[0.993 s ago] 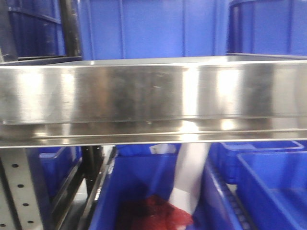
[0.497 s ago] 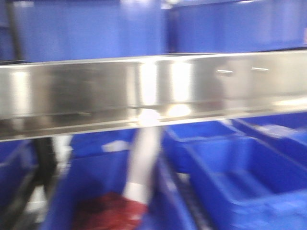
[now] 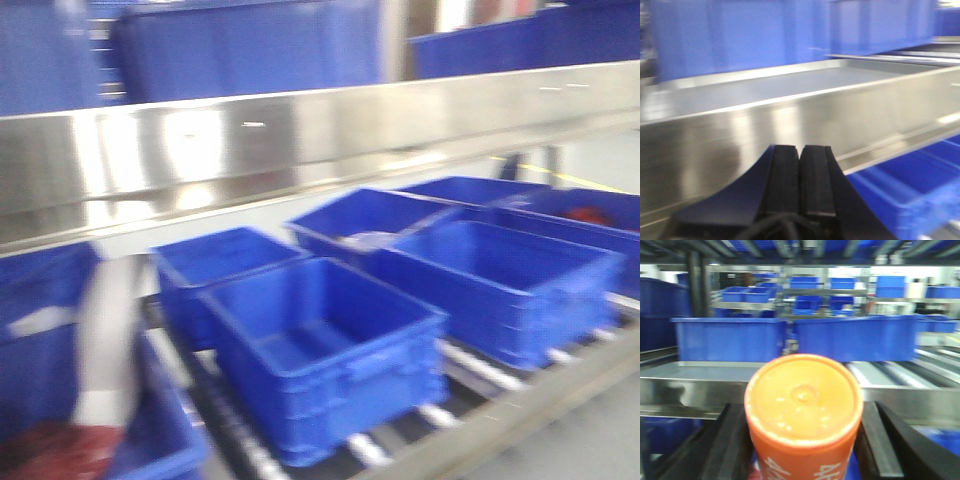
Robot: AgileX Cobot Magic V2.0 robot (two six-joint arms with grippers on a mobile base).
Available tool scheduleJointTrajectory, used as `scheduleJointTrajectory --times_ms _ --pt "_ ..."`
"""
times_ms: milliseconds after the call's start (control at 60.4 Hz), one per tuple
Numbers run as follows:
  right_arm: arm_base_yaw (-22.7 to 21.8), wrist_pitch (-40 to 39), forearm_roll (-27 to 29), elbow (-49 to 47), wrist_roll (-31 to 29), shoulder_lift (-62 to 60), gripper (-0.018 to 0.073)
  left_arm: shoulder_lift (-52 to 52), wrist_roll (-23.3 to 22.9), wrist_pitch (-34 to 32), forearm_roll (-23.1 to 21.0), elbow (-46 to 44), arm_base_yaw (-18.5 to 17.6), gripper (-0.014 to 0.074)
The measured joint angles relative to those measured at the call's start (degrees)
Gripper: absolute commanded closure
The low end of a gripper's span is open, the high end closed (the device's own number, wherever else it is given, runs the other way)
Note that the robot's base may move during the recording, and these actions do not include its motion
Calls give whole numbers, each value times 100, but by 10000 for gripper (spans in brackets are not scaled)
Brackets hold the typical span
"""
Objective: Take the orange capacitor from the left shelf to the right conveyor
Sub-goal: 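Drive the base away from the shelf holding the capacitor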
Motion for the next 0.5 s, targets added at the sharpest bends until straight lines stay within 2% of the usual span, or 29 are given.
scheduleJointTrajectory --times_ms 497 --pt "0 0 0 0 0 0 510 0 0 0 0 0 0 722"
